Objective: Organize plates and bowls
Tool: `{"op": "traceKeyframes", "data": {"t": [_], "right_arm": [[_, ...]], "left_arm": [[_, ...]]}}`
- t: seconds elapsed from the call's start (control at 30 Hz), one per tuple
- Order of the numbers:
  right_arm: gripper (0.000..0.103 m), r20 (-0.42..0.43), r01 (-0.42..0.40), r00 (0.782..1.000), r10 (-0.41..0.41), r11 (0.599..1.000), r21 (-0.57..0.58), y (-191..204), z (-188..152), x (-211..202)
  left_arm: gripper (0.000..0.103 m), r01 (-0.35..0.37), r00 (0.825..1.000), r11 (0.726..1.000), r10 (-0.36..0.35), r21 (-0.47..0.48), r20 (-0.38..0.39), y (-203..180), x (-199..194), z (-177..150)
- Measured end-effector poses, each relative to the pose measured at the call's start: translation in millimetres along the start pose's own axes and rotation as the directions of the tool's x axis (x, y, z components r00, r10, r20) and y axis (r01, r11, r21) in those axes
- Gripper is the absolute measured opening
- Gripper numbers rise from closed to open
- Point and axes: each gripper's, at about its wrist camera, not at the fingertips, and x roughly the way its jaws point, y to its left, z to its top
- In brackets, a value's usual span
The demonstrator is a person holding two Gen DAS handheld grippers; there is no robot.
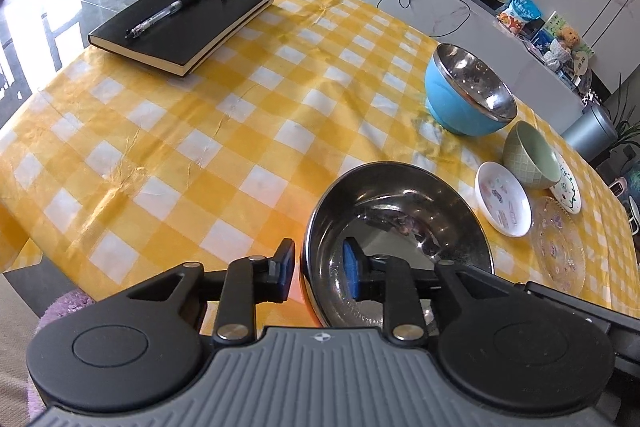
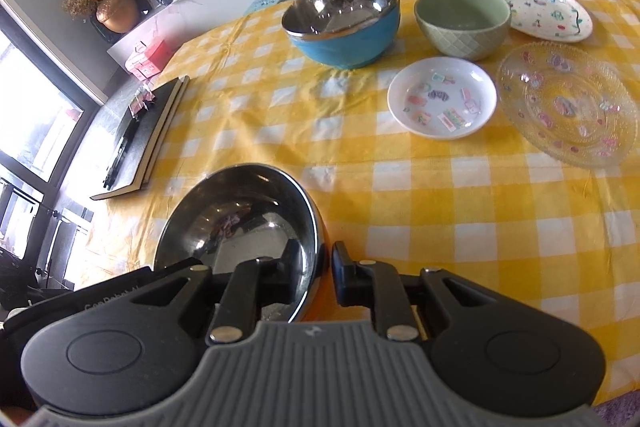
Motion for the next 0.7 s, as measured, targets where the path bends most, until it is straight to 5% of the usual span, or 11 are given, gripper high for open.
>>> {"op": "traceKeyframes", "data": {"t": [0.3, 0.7], "right_arm": [[0.037, 0.099, 0.001, 0.995, 0.000, 1.000, -0.009, -7, 8, -26], [0.043, 0.203, 0.052, 0.978, -0.047, 0.998, -0.019, -30, 25, -47]], "left_arm": [[0.056, -0.010, 0.995, 1.000, 0.008, 0.026, 0.095, -9, -24, 7], [0.057, 0.012, 0.990, 0.990, -0.032, 0.143, 0.139, -48, -33, 24]]}}
